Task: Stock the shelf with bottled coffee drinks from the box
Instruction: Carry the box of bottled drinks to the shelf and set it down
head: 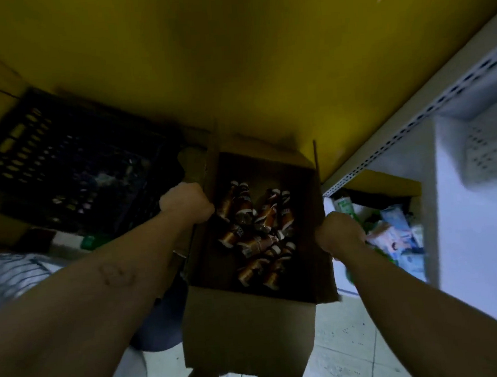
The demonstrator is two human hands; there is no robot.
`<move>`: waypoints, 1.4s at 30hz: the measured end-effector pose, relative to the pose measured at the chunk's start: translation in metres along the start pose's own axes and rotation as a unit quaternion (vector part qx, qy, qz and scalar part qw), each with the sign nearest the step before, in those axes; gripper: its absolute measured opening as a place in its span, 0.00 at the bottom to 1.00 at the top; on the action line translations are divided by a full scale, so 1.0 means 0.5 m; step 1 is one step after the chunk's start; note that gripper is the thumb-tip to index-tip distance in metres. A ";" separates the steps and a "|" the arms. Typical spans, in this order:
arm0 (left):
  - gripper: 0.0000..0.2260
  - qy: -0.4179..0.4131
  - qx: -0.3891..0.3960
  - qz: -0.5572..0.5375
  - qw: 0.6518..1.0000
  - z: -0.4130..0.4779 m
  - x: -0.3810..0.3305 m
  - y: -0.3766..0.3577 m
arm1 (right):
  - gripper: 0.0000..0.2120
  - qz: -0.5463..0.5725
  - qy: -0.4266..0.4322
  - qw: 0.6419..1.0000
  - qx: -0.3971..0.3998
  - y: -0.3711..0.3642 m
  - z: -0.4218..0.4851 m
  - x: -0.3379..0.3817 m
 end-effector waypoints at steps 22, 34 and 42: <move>0.08 0.036 -0.272 -0.060 0.960 -0.561 0.057 0.650 | 0.07 -0.127 0.203 0.937 -0.254 0.689 -0.509 0.265; 0.06 0.034 -0.347 -0.054 0.935 -0.802 0.128 0.843 | 0.08 -0.154 0.231 0.893 -0.354 0.874 -0.771 0.374; 0.07 -0.013 -0.446 -0.129 0.885 -0.939 0.239 0.968 | 0.10 -0.103 0.227 0.872 -0.422 0.949 -0.955 0.431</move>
Point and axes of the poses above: each hand's wrist, its own z-axis towards the middle knuckle, its own y-axis out of the back of the hand, x = y × z, the point moved 9 cm from there along z, towards the middle knuckle
